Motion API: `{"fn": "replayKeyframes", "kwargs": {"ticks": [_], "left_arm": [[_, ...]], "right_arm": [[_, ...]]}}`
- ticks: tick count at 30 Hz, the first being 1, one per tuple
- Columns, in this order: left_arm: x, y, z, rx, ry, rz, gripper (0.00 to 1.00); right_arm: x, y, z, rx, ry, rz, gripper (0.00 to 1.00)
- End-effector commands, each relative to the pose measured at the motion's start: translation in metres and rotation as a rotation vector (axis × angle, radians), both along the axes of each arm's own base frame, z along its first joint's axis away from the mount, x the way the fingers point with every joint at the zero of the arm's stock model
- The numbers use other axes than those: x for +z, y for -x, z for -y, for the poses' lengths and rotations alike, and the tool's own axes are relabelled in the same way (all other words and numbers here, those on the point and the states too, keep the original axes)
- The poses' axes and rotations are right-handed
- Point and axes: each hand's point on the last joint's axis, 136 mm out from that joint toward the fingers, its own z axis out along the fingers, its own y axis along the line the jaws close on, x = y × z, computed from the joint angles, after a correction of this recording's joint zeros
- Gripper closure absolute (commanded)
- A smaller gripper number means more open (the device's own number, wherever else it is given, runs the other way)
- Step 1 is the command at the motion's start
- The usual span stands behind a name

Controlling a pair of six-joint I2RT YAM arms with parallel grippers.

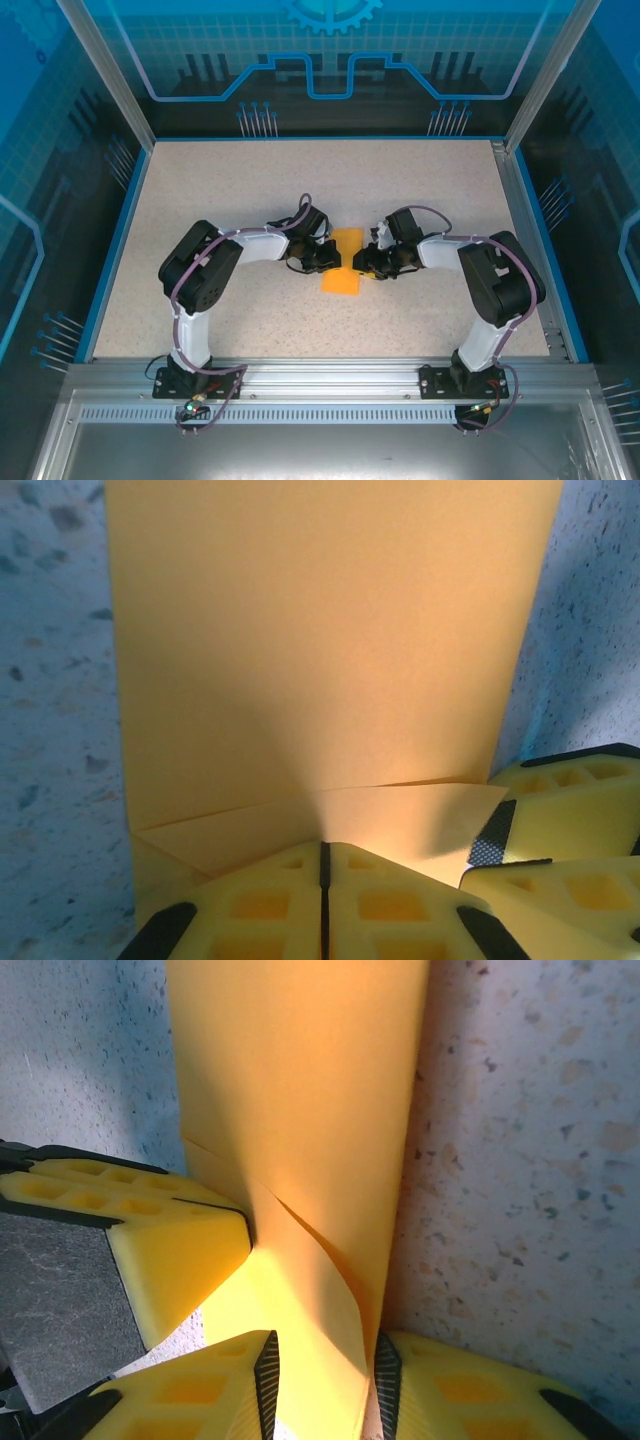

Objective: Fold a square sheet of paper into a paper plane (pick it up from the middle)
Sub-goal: Turn over the paper at the center of the table.

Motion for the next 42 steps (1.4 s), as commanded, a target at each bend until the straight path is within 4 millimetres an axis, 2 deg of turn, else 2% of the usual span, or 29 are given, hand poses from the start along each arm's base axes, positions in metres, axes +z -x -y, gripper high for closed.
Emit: {"fn": "replayKeyframes", "kwargs": {"ticks": [1,4,17,21,23,26,29,35,37,39,42], "left_arm": [[-0.002,0.0,-0.017,0.045,-0.042,-0.007,0.92],[0.0,0.001,-0.014,0.042,-0.02,-0.008,0.92],[0.016,-0.003,-0.007,0.04,0.032,0.023,0.89],[0.026,-0.005,-0.005,0.046,0.06,0.053,0.87],[0.034,-0.005,-0.005,0.054,0.083,0.08,0.82],[0.044,-0.006,-0.009,0.066,0.076,0.111,0.82],[0.053,-0.005,-0.02,0.1,0.056,0.145,0.81],[0.072,-0.003,-0.051,0.196,0.004,0.221,0.81],[0.077,-0.002,-0.065,0.24,-0.008,0.247,0.8],[0.085,0.0,-0.079,0.28,-0.022,0.277,0.8],[0.097,0.003,-0.098,0.329,-0.049,0.334,0.78]], "right_arm": [[0.006,0.0,-0.003,0.007,-0.049,0.011,0.66],[0.009,0.0,-0.01,0.024,-0.092,0.011,0.67],[0.0,-0.001,-0.01,0.017,-0.093,0.0,0.68],[0.002,-0.002,-0.012,0.023,-0.105,0.003,0.71],[0.002,-0.001,-0.012,0.025,-0.109,0.005,0.74],[0.006,-0.002,-0.013,0.031,-0.116,0.015,0.79],[0.013,-0.004,-0.015,0.046,-0.124,0.033,0.84],[0.044,-0.005,-0.012,0.102,-0.077,0.1,0.94],[0.06,-0.007,-0.008,0.12,-0.036,0.135,0.96],[0.072,-0.005,0.0,0.133,0.048,0.166,0.96],[0.089,0.002,0.023,0.153,0.272,0.202,0.96]]}}
